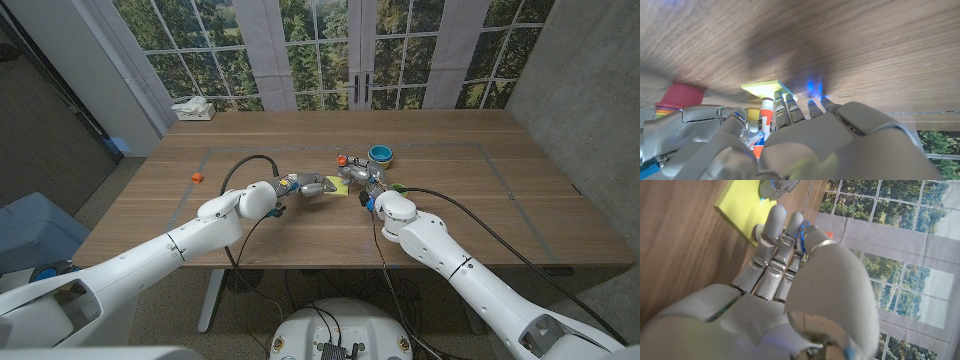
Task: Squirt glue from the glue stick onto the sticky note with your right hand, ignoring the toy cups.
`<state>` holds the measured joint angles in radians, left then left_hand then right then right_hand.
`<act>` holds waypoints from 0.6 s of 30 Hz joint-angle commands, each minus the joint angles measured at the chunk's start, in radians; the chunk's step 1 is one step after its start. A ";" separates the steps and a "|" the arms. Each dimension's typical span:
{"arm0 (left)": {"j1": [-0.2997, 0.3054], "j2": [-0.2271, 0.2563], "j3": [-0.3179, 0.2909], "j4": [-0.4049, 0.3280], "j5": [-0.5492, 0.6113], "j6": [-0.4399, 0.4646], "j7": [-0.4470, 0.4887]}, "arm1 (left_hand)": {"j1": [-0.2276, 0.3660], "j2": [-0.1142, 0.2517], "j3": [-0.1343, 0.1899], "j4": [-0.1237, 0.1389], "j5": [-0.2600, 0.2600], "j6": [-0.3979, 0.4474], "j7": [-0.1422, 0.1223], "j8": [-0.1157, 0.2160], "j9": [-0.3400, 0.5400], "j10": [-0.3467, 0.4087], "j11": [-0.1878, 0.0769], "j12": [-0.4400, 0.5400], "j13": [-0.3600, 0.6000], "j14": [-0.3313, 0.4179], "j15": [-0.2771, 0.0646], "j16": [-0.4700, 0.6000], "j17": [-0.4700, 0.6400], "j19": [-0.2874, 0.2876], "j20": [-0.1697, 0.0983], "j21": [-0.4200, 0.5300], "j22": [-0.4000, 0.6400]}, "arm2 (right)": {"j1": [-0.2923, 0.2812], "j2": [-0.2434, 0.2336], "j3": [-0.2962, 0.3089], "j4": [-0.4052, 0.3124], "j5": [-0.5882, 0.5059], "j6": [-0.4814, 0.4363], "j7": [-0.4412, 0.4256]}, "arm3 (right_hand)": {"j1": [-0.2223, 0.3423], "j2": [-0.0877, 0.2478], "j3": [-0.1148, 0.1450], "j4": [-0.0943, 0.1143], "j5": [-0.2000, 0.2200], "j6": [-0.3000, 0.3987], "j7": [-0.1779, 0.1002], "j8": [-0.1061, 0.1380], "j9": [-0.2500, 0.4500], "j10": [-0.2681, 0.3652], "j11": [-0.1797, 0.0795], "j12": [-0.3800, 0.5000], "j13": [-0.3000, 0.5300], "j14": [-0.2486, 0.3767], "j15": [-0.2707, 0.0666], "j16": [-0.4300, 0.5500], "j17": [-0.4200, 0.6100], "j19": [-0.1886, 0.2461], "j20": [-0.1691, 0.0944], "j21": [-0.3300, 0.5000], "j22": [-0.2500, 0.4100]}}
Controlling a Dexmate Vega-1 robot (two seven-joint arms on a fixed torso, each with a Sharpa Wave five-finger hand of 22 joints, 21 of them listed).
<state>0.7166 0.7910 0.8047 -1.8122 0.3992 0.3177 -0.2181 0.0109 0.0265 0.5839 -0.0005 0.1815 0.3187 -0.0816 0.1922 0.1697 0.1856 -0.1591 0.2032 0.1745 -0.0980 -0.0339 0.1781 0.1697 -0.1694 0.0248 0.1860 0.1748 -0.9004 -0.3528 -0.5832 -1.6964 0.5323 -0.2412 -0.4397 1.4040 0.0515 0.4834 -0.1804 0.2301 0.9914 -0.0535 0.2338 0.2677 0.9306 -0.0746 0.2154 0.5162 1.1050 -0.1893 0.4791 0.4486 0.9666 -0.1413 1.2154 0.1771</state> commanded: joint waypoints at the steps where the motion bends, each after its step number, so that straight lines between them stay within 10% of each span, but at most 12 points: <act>1: -0.008 -0.007 0.008 0.008 0.006 0.004 -0.006 | -0.006 0.007 -0.004 -0.001 0.005 0.026 0.024 -0.003 0.003 0.007 0.004 -0.002 0.004 0.001 -0.023 0.005 0.002 -0.003 0.000 0.008 0.002 | -0.009 -0.020 0.002 -0.043 0.031 -0.048 -0.009 | 0.006 0.007 0.019 0.007 0.011 0.125 0.129 0.003 0.001 0.084 0.085 0.008 0.005 0.023 -0.027 -0.003 0.003 0.008 -0.086 -0.005 0.002; 18: -0.019 -0.018 0.025 0.011 0.028 0.015 -0.015 | -0.007 0.005 -0.008 0.000 0.004 0.020 0.027 -0.007 0.003 0.002 0.005 -0.006 0.004 0.001 -0.024 0.004 0.003 -0.003 -0.002 0.008 0.002 | -0.007 -0.049 0.012 -0.083 0.091 -0.111 0.005 | 0.004 0.004 0.020 0.006 0.020 0.135 0.142 0.003 0.001 0.096 0.099 0.008 -0.001 0.038 -0.026 -0.004 -0.002 0.018 -0.085 -0.003 0.002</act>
<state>0.7035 0.7803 0.8187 -1.8032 0.4148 0.3233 -0.2271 0.0109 0.0266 0.5809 -0.0035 0.1815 0.3184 -0.0813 0.1845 0.1702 0.1853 -0.1591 0.1972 0.1747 -0.0980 -0.0339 0.1781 0.1697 -0.1694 0.0248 0.1860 0.1748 -0.9056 -0.3825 -0.5801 -1.7505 0.5781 -0.3086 -0.4483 1.4042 0.0515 0.4876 -0.1846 0.2444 0.9930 -0.0444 0.2314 0.2642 0.9305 -0.0747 0.2188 0.5127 1.1101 -0.1843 0.4790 0.4449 0.9754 -0.1430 1.2154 0.1772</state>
